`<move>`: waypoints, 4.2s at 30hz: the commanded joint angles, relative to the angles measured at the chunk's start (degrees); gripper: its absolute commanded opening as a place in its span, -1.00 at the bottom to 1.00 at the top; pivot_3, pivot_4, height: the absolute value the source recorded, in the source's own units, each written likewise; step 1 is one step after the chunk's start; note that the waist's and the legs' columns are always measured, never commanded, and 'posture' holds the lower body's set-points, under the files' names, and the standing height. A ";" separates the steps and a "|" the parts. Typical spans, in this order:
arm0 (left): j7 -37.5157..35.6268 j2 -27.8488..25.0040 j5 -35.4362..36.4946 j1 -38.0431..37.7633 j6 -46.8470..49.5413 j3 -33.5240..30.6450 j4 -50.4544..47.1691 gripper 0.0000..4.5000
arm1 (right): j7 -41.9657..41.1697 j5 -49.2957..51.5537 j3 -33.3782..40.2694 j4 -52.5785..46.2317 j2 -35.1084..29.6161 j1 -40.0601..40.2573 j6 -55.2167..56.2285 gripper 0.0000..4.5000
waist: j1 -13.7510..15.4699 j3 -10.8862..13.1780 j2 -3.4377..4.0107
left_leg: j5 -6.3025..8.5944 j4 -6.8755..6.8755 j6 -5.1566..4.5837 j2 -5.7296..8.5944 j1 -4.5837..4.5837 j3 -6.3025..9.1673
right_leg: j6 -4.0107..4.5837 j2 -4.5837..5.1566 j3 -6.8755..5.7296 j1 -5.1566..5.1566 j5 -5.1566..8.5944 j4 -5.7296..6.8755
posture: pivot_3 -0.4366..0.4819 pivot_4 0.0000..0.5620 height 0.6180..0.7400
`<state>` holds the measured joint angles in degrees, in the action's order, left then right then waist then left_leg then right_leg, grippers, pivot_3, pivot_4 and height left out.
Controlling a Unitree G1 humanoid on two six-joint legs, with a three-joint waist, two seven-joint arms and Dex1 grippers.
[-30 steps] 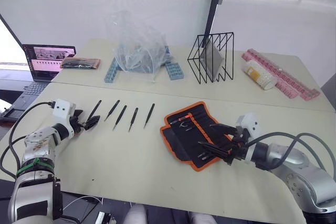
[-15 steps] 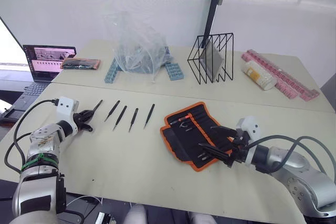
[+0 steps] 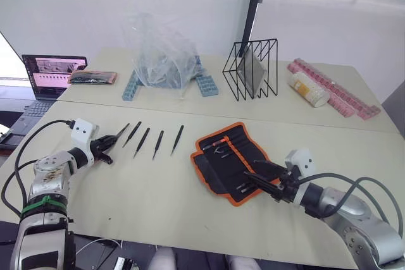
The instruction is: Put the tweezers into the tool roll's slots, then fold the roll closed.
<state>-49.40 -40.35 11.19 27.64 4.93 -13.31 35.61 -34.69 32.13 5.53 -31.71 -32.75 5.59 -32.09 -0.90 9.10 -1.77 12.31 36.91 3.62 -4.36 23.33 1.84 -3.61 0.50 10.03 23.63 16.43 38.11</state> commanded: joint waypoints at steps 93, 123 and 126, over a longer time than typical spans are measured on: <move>6.85 19.01 -0.68 22.70 59.07 44.51 -38.51 -1.00 | 17.41 -22.13 -10.94 5.91 11.41 3.06 -5.07 -0.99 | -1.65 -0.01 -0.05 | 0.01 0.01 -0.02 0.09 -0.17 0.20 | -0.05 -0.03 -0.01 -0.29 0.04 -0.10 | -0.05 -0.47 0.67; 8.09 20.87 -2.06 26.57 66.10 47.24 -37.32 -1.00 | 17.58 -25.19 -14.04 5.79 13.41 3.56 -6.11 -0.99 | -2.12 -0.49 -0.70 | 0.03 -0.08 -0.04 0.09 -0.45 0.23 | -0.04 -0.04 -0.01 -0.50 0.14 -0.12 | -0.05 -0.47 0.67; 9.08 21.92 -2.99 27.13 64.99 47.51 -34.51 -1.00 | 17.62 -25.40 -14.06 5.61 13.50 3.65 -6.18 -0.99 | -2.16 -0.50 -0.71 | 0.04 -0.08 -0.04 0.09 -0.47 0.23 | -0.04 -0.04 -0.01 -0.51 0.14 -0.12 | -0.05 -0.47 0.67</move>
<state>-41.91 -18.95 9.53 53.67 71.00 33.70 -0.52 -16.15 6.80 -5.06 -28.82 -19.39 6.88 -34.78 -3.06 8.60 -2.48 12.34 36.83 3.58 -4.28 22.87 2.08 -3.65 0.47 10.02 23.12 16.57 37.99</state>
